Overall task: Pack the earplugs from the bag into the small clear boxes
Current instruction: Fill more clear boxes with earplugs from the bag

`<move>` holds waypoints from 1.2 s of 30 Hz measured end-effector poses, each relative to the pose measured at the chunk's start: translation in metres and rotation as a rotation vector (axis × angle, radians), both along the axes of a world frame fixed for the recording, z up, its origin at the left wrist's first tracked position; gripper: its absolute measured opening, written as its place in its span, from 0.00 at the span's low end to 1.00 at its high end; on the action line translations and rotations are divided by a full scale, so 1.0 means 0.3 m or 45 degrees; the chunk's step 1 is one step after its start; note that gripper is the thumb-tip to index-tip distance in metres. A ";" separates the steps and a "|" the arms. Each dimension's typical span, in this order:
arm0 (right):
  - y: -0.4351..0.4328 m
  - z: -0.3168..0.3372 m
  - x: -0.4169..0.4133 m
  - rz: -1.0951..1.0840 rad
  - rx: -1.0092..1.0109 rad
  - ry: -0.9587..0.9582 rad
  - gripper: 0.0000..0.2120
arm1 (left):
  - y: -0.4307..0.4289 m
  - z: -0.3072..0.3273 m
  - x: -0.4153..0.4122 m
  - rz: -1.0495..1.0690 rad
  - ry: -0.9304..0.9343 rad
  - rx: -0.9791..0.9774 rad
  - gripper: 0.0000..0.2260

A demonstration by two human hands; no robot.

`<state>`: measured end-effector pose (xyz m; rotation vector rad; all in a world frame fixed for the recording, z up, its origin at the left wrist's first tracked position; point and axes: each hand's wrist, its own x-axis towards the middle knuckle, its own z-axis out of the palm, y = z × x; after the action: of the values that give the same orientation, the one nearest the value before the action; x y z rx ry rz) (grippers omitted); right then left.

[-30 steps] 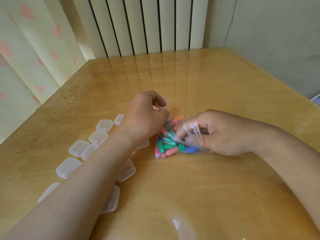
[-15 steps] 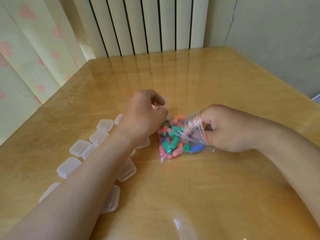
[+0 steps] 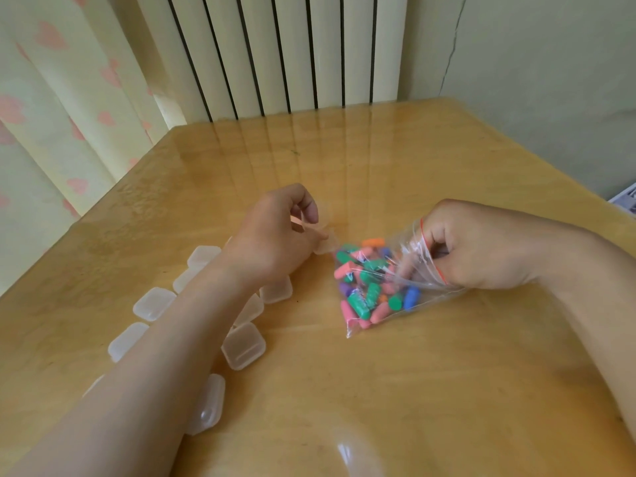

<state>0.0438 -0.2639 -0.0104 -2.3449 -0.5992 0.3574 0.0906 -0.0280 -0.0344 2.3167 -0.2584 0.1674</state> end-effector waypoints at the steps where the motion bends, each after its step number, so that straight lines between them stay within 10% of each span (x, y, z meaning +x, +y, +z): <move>1: -0.002 -0.001 0.001 -0.012 0.010 0.018 0.06 | 0.000 -0.004 0.000 -0.023 -0.019 0.051 0.09; 36: -0.026 0.026 -0.011 -0.068 0.374 0.158 0.14 | 0.002 0.017 -0.020 -0.061 -0.263 0.192 0.05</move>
<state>0.0406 -0.2717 -0.0026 -2.0377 -0.4923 0.3618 0.0845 -0.0274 -0.0293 2.4414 -0.4431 0.3754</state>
